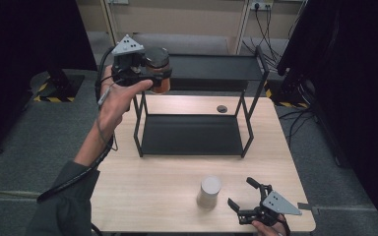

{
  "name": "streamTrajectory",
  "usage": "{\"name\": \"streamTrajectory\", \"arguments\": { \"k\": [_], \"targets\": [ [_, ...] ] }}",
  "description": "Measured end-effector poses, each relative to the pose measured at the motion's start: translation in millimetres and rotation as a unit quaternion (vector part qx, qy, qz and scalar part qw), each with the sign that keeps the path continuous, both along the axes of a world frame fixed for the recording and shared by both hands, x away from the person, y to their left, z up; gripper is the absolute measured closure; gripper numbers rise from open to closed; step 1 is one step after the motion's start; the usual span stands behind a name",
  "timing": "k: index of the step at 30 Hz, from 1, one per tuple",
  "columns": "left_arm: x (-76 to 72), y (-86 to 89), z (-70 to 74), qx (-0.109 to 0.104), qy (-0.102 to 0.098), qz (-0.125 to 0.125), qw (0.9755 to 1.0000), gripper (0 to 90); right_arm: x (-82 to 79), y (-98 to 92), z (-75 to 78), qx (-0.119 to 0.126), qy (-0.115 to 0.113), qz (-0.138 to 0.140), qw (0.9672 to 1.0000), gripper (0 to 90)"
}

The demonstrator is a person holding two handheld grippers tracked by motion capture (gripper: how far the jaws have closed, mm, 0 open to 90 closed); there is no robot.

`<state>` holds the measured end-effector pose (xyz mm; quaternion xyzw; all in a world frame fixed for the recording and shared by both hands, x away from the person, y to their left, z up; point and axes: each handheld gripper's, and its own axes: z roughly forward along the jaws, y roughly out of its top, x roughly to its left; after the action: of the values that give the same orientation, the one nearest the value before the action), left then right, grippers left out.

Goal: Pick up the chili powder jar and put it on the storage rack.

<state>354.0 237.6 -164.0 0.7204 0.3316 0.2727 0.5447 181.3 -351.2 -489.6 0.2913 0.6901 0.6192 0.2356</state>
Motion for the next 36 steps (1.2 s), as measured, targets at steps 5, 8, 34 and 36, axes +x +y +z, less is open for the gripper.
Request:
{"name": "streamTrajectory", "arguments": {
  "k": [5, 8, 34, 36],
  "targets": [
    [8.3, -2.5, 0.9, -0.003, 0.001, 0.008, 1.0, 31.8, 0.1, -0.4, 0.0, 0.001, 0.0, 0.0, 1.0, 0.4],
    [14.1, -4.9, 0.9, -0.005, 0.003, 0.019, 0.9998, 31.8, 0.2, -0.5, 0.0, 0.001, 0.001, 0.0, 1.0, 0.4],
    [47.2, -30.7, 1.5, 0.0, 0.0, 0.096, 0.9954, 31.8, 0.9, -2.6, -0.8, 0.006, 0.002, 0.004, 1.0, 0.4],
    [49.2, -30.3, 0.2, -0.005, -0.001, 0.1, 0.995, 31.7, 1.1, -2.9, -0.8, 0.006, 0.002, 0.005, 1.0, 0.4]
  ]
}}
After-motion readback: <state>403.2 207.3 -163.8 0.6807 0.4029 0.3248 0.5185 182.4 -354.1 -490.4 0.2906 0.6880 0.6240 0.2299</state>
